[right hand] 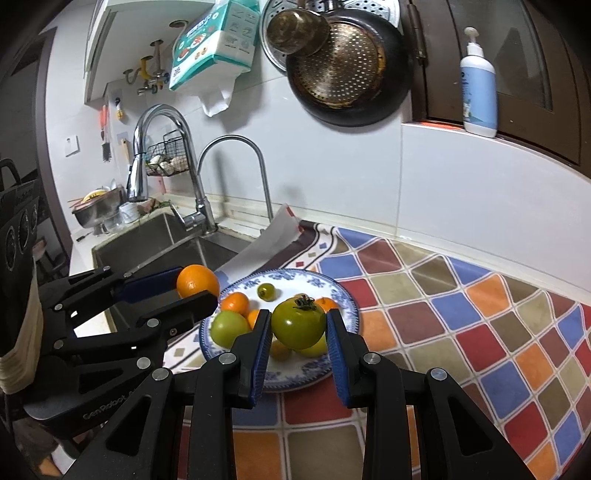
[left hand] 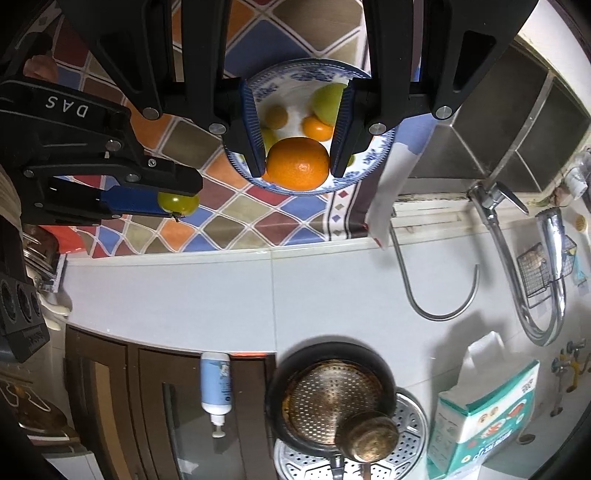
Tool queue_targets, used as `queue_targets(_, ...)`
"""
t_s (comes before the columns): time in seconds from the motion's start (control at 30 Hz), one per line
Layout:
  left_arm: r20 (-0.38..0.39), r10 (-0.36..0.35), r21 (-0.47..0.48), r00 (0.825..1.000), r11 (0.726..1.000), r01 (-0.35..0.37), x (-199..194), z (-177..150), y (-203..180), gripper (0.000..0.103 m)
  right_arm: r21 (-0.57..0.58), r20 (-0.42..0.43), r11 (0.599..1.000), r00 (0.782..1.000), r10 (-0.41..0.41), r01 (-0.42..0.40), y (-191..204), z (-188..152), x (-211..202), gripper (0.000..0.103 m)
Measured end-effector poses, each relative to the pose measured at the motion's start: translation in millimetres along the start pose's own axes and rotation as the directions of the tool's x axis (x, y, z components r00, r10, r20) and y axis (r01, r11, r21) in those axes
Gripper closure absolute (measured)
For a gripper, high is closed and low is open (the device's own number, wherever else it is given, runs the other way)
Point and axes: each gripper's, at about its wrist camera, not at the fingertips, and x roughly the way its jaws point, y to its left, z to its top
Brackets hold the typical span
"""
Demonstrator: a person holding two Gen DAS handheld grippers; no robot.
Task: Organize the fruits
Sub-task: 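Carry the orange with left tool while right tool carries the green tomato to the plate, then release both fruits onto the plate and lift both tools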
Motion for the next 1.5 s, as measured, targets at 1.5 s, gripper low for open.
queue_targets(1.5, -0.154, -0.011, -0.023, 0.988, 1.0, 0.007, 98, -9, 44, 0.061, 0.074, -0.128, 0.996, 0.991, 0.049, -0.04, -14, 9, 113, 0.065)
